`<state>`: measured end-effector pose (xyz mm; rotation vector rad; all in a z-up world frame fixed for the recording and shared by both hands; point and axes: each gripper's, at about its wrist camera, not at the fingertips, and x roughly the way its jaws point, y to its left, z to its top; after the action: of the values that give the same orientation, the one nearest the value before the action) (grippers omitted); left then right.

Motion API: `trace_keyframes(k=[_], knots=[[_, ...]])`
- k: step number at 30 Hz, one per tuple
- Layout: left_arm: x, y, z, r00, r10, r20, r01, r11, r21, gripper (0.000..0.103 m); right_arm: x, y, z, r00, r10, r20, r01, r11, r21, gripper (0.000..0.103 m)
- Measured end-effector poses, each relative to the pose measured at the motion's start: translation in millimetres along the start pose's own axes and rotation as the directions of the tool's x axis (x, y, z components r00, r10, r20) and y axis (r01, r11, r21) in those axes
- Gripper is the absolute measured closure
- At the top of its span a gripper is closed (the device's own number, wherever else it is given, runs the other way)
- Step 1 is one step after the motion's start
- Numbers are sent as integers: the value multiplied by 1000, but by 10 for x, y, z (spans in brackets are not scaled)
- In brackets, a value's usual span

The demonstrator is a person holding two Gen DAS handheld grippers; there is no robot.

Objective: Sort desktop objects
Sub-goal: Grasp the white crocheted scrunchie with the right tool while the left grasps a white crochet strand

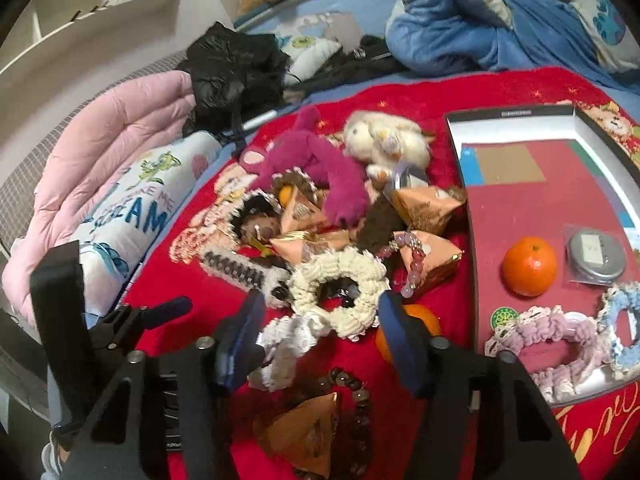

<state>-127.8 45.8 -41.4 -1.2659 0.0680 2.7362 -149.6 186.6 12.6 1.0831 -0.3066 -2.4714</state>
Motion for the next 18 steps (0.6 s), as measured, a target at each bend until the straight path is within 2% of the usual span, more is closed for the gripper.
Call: trace_keyframes(k=[4, 9, 14, 18], knots=[[84, 7, 5, 1000, 10, -23, -10, 1000, -2, 0, 85, -5, 11, 1000, -15, -13, 15, 1000, -3, 48], [165, 6, -6, 999, 0, -53, 0, 1000, -3, 0, 149, -8, 14, 996, -91, -14, 91, 996, -9, 60], [228, 44, -14, 997, -20, -76, 18, 1000, -23, 0, 220, -59, 44, 990, -143, -19, 143, 990, -15, 63], [248, 19, -35, 997, -8, -79, 7, 1000, -12, 0, 283, 25, 25, 979, -203, -29, 200, 976, -86, 62]])
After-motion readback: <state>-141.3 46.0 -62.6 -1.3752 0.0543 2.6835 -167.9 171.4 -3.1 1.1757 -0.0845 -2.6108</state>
